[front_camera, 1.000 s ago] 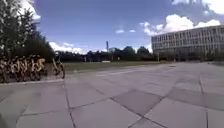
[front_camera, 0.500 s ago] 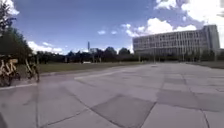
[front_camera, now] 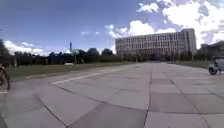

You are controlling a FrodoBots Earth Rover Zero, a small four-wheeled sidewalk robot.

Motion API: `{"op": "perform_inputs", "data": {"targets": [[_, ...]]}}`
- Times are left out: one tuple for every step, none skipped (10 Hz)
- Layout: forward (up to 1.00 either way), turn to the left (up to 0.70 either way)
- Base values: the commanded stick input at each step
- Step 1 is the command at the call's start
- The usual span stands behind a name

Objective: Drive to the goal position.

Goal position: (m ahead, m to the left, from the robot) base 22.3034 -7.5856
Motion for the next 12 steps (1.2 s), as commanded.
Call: {"op": "perform_inputs", "data": {"targets": [[0.70,-0.09],[0.70,0.00],[0.70,0.00],[0.70,0.00],[0.70,0.00],[0.70,0.00],[0.70,0.00],[0.70,0.00],[0.70,0.00],[0.70,0.00],[0.70,0.00],[0.70,0.00]]}}
